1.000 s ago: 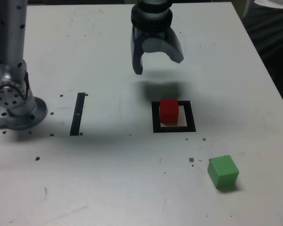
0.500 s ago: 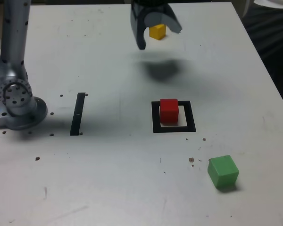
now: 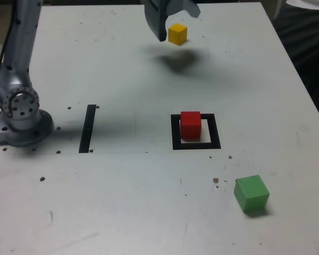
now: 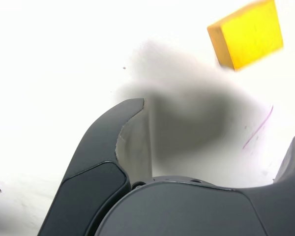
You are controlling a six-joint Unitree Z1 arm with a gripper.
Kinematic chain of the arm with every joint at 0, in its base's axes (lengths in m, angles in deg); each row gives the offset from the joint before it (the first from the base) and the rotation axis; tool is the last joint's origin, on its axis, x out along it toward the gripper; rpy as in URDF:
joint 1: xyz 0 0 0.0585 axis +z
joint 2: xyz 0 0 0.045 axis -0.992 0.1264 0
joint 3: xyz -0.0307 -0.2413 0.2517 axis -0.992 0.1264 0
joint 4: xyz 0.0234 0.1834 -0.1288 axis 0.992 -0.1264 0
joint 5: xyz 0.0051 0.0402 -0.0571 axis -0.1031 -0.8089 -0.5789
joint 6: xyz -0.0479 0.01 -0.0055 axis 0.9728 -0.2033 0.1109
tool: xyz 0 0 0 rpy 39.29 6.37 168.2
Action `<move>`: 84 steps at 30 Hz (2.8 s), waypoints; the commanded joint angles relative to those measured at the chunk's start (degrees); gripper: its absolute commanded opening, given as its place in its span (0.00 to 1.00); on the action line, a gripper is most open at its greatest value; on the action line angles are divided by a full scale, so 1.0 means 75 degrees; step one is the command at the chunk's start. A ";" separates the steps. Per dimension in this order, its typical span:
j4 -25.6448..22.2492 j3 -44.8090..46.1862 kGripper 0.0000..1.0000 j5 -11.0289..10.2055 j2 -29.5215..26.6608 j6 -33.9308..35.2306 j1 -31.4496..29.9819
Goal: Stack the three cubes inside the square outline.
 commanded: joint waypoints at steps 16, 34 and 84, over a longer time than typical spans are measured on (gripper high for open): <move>-0.0380 -0.1394 0.99 0.0274 0.1104 0.1218 0.0413; -0.0693 -0.2329 0.96 0.0601 0.2072 0.1287 0.0879; -0.1081 -0.2912 0.36 0.0521 0.2363 0.1579 0.0891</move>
